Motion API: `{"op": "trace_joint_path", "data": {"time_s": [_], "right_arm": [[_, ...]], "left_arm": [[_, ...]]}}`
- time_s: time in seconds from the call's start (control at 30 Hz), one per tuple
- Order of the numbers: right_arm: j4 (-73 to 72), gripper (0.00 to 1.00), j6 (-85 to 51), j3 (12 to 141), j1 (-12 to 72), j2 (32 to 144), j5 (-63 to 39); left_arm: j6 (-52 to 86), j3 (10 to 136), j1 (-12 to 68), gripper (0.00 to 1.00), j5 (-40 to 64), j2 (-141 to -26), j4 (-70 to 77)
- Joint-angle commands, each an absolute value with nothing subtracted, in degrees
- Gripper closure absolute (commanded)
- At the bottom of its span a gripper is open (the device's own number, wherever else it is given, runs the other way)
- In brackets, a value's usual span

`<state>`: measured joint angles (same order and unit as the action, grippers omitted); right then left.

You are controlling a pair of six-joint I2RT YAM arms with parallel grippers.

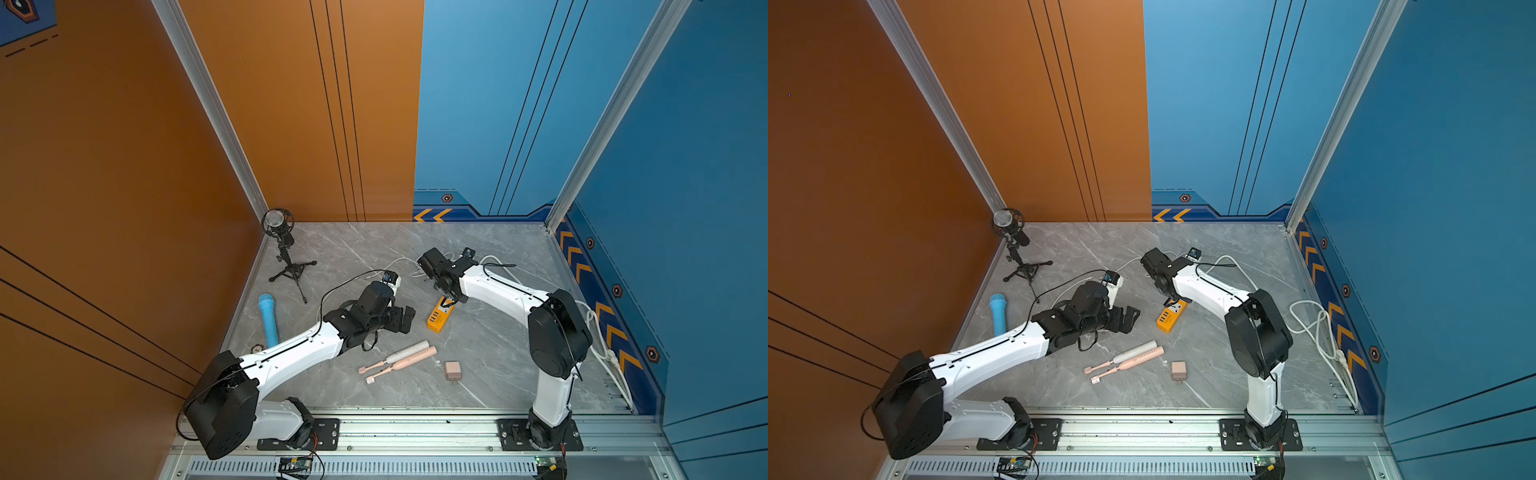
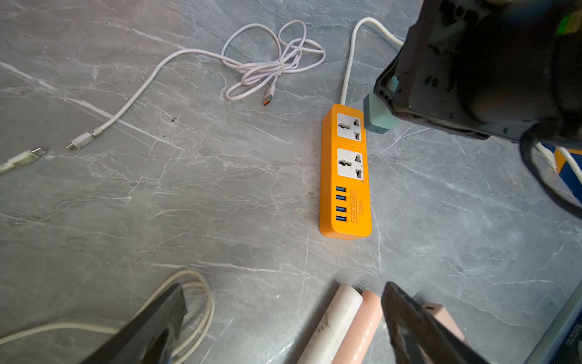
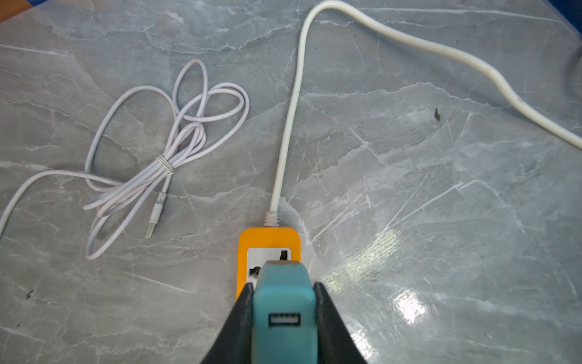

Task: Charge the electric toothbrush
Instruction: Insert the plug into the socket.

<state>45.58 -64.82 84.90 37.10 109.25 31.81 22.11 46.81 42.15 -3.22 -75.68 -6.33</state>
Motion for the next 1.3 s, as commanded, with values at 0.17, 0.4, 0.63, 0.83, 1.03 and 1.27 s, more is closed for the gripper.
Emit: {"op": "trace_joint_path", "data": {"time_s": [0.17,0.4,0.63,0.83,1.03,1.27], "right_arm": [[49.95,0.89,-67.18,87.46,37.29,112.20,35.41],[50.09,0.89,-66.64,88.46,37.22,114.21,35.20],[50.10,0.89,-65.83,88.63,37.16,115.58,33.53],[50.15,0.88,-65.73,87.75,38.15,115.50,32.96],[47.73,0.88,-60.56,84.98,34.94,116.80,25.47],[46.01,0.88,-49.15,80.08,30.76,113.17,22.02]], "left_arm": [[22.93,45.24,40.97,0.02,-3.88,-73.90,-7.56],[22.76,44.70,40.60,0.02,-3.82,-73.40,-7.56],[22.91,43.96,40.10,0.02,-4.13,-72.75,-7.65],[22.74,43.73,39.81,0.02,-4.15,-72.77,-7.65],[22.85,43.60,39.64,0.02,-3.69,-72.17,-7.95],[23.05,43.58,39.59,0.02,-3.31,-71.53,-8.17]]}}
